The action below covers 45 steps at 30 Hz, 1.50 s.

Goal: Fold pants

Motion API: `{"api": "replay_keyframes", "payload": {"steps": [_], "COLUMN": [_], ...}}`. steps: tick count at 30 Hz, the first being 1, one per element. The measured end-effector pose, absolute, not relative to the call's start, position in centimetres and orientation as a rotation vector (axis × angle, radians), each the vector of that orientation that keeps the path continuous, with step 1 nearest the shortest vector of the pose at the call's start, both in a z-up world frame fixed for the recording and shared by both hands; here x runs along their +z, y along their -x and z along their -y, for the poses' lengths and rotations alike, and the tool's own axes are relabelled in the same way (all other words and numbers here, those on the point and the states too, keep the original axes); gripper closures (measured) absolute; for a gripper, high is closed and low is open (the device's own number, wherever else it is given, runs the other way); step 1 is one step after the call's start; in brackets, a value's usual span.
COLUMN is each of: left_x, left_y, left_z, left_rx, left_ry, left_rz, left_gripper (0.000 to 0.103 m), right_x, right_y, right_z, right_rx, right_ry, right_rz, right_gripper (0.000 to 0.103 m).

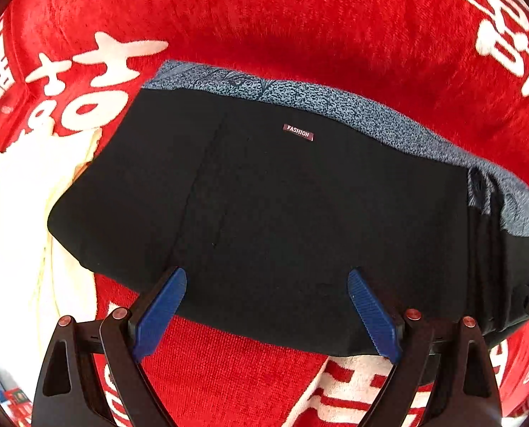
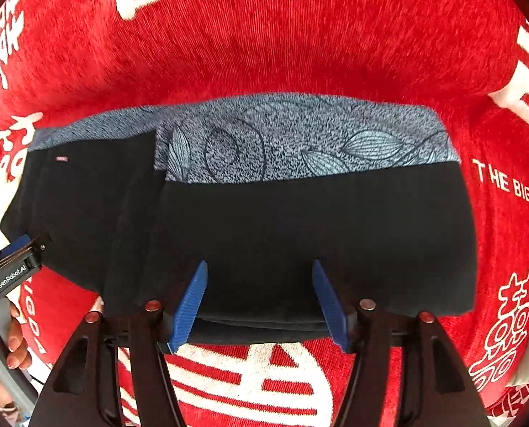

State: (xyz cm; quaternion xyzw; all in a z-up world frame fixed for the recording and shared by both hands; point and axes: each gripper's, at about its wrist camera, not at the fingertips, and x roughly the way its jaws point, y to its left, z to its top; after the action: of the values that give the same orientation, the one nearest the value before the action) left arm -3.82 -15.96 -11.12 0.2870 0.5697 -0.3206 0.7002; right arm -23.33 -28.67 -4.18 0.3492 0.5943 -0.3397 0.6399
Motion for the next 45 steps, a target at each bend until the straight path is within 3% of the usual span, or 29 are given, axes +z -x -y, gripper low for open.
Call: {"api": "replay_keyframes", "payload": {"steps": [4,18,25,34,45], "left_x": [-10.8,-7.6,-8.0,-8.9,-11.4], "left_y": [4.2,5.9,4.7,2.4,-2.0], "left_z": [16.0,13.8,10.3,6.3,4.6], "left_rx": [-0.717,-0.725,-0.711,-0.696,-0.780], "left_ry": [-0.634,-0.528,-0.446,-0.195,0.141], "left_rz": [-1.276,-1.294,-1.351,-1.438,-1.479], "left_gripper": [0.010,0.010,0.010,0.010,0.010], "right_x": [-4.2,-2.3,-4.1,-1.5,-3.7], "right_y": [22.9,22.2,22.8,22.7,21.3], "right_z": [28.6,26.6,25.3,23.1,22.2], "right_rx": [-0.767,-0.754,-0.751,-0.728,-0.700], "right_ry": [-0.775,-0.648,-0.549,-0.559,-0.545], "right_rz": [-1.351,-1.336,-1.364,-1.378,-1.436], "right_gripper": [0.026,0.026,0.022,0.022,0.022]}}
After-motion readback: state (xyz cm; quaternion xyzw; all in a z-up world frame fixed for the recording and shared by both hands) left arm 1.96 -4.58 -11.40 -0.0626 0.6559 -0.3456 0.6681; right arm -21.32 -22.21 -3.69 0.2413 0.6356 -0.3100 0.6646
